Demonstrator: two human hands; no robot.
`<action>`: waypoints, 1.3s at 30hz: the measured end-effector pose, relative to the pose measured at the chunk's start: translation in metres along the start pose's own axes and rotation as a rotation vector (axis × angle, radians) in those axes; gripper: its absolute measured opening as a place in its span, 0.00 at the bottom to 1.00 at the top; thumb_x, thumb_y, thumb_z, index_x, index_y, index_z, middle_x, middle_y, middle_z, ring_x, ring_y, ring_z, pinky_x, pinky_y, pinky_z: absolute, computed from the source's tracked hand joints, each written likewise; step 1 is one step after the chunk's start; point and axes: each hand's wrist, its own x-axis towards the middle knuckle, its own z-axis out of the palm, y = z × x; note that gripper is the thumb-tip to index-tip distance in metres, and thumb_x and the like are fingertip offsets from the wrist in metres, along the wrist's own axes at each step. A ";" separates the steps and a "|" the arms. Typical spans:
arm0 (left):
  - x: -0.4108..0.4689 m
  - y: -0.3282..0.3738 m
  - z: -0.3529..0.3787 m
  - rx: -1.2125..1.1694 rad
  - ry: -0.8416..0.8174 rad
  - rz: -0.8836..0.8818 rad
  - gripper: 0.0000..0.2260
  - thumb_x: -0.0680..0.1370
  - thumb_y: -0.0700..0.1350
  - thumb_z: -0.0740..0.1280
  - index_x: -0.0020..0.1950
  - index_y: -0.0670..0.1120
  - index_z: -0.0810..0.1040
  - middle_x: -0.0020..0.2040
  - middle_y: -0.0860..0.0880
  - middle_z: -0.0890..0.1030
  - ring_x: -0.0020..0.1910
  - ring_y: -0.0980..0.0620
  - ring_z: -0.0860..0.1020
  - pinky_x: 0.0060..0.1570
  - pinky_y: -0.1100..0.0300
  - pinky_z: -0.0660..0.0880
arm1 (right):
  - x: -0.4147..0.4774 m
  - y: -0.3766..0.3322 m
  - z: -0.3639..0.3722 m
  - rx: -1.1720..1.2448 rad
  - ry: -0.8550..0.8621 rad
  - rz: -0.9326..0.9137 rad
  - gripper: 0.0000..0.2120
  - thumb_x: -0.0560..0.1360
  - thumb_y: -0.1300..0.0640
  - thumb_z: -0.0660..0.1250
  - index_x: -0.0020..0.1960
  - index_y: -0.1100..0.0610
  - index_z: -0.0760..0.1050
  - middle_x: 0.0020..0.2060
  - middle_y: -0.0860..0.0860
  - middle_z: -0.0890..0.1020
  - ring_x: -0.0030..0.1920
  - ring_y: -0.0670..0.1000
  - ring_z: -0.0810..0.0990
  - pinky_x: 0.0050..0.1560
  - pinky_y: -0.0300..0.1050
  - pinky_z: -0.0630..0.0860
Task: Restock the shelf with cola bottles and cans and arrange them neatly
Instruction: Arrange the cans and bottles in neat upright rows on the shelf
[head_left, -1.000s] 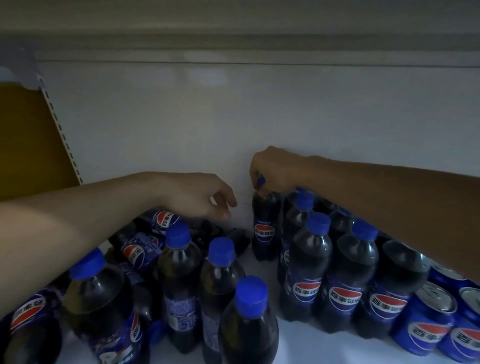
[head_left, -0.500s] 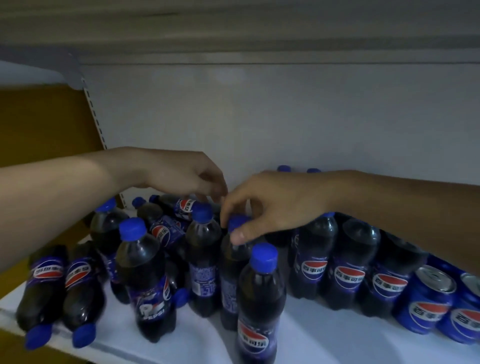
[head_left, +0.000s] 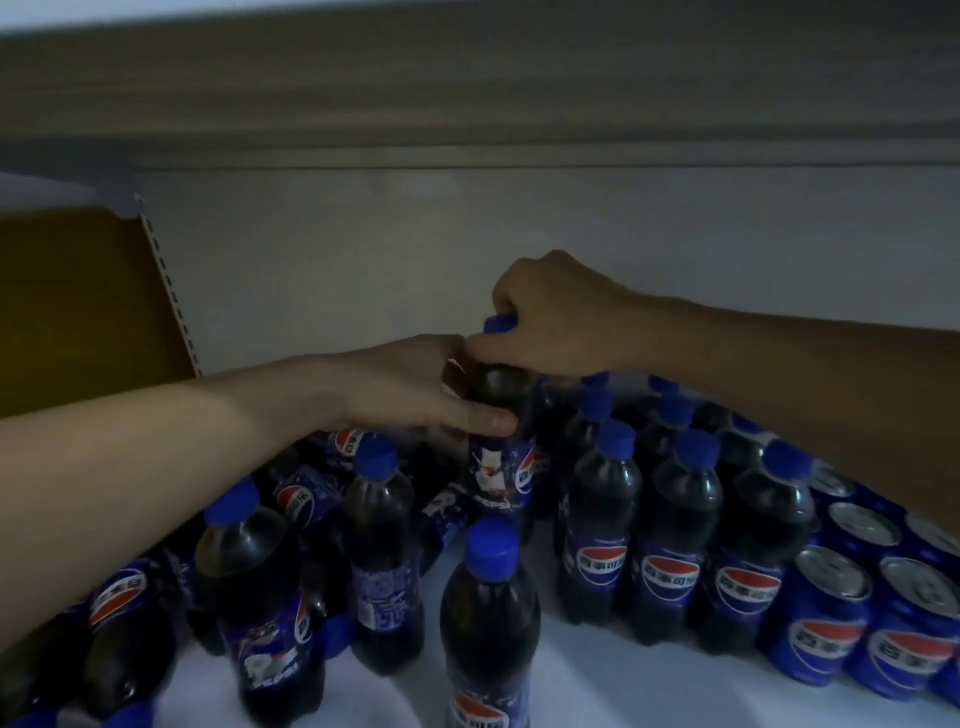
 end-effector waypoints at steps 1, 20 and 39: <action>0.007 0.006 0.004 -0.009 0.070 -0.003 0.22 0.68 0.59 0.78 0.59 0.57 0.78 0.54 0.54 0.85 0.54 0.54 0.83 0.54 0.59 0.81 | 0.003 0.003 -0.001 0.003 0.019 0.012 0.24 0.76 0.42 0.69 0.33 0.58 0.67 0.25 0.51 0.68 0.26 0.49 0.67 0.31 0.46 0.66; 0.085 -0.013 0.035 -0.427 0.011 -0.310 0.24 0.72 0.33 0.76 0.66 0.41 0.76 0.59 0.40 0.82 0.56 0.43 0.82 0.55 0.49 0.82 | 0.016 0.071 0.023 -0.024 -0.225 -0.113 0.13 0.77 0.53 0.73 0.60 0.53 0.81 0.40 0.40 0.77 0.39 0.38 0.75 0.40 0.32 0.69; 0.098 -0.011 0.055 -0.250 -0.082 -0.395 0.22 0.75 0.31 0.73 0.65 0.45 0.73 0.64 0.44 0.78 0.64 0.43 0.77 0.64 0.47 0.77 | 0.010 0.075 0.047 -0.145 -0.319 -0.047 0.20 0.77 0.49 0.72 0.66 0.53 0.75 0.49 0.50 0.78 0.47 0.50 0.78 0.48 0.45 0.76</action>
